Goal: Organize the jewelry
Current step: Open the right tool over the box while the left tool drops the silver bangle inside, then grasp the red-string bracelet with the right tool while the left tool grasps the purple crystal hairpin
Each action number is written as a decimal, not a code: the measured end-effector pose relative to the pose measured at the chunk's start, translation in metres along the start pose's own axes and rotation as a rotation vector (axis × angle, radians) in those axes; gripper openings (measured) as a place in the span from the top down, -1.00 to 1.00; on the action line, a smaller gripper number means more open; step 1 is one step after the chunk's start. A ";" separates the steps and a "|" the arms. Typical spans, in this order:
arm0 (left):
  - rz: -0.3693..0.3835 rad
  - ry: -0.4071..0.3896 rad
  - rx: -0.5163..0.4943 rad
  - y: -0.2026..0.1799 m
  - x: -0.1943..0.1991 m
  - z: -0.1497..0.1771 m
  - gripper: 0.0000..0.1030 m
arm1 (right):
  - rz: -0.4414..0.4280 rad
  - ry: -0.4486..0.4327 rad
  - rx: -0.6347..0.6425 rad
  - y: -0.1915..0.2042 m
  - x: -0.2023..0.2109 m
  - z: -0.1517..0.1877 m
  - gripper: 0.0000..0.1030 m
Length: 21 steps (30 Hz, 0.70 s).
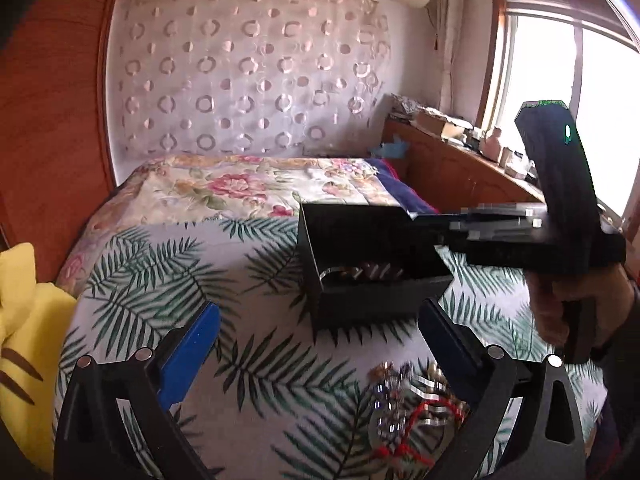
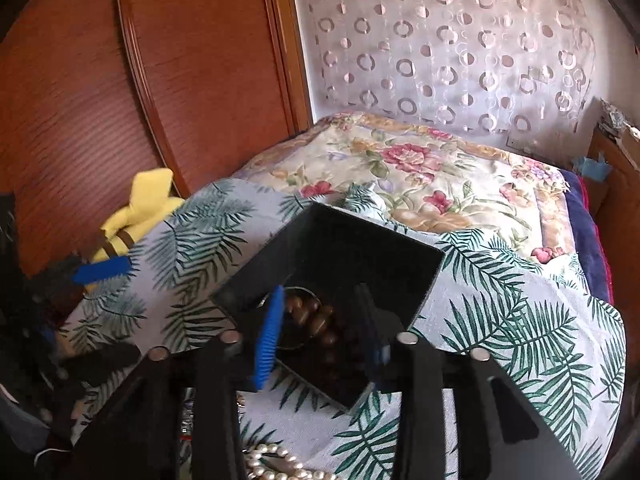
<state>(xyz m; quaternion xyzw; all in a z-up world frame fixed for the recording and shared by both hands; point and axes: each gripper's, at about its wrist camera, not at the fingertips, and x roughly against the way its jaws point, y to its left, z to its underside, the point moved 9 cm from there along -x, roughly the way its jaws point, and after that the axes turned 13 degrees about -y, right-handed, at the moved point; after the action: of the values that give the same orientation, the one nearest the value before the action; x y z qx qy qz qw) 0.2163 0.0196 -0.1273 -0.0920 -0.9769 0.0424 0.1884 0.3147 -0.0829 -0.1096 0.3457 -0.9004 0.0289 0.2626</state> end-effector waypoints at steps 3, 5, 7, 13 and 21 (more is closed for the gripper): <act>-0.001 0.008 -0.009 0.000 0.007 0.008 -0.85 | 0.005 -0.028 0.012 0.003 0.012 -0.004 0.21; 0.006 0.019 -0.018 -0.004 0.012 0.015 -0.85 | 0.004 -0.042 0.020 0.006 0.024 -0.004 0.21; 0.013 0.032 -0.038 -0.007 0.019 0.021 -0.85 | 0.010 -0.045 0.028 0.009 0.035 0.000 0.21; 0.048 0.067 -0.039 -0.016 0.037 0.040 -0.85 | 0.032 -0.037 0.048 0.022 0.068 0.032 0.21; 0.036 0.089 -0.023 -0.014 0.049 0.057 -0.85 | -0.038 0.016 0.049 0.052 0.080 0.086 0.45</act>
<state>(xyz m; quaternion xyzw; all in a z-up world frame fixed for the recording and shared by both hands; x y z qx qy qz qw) 0.1479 0.0128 -0.1612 -0.1137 -0.9661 0.0304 0.2299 0.1930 -0.1121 -0.1373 0.3687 -0.8907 0.0489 0.2616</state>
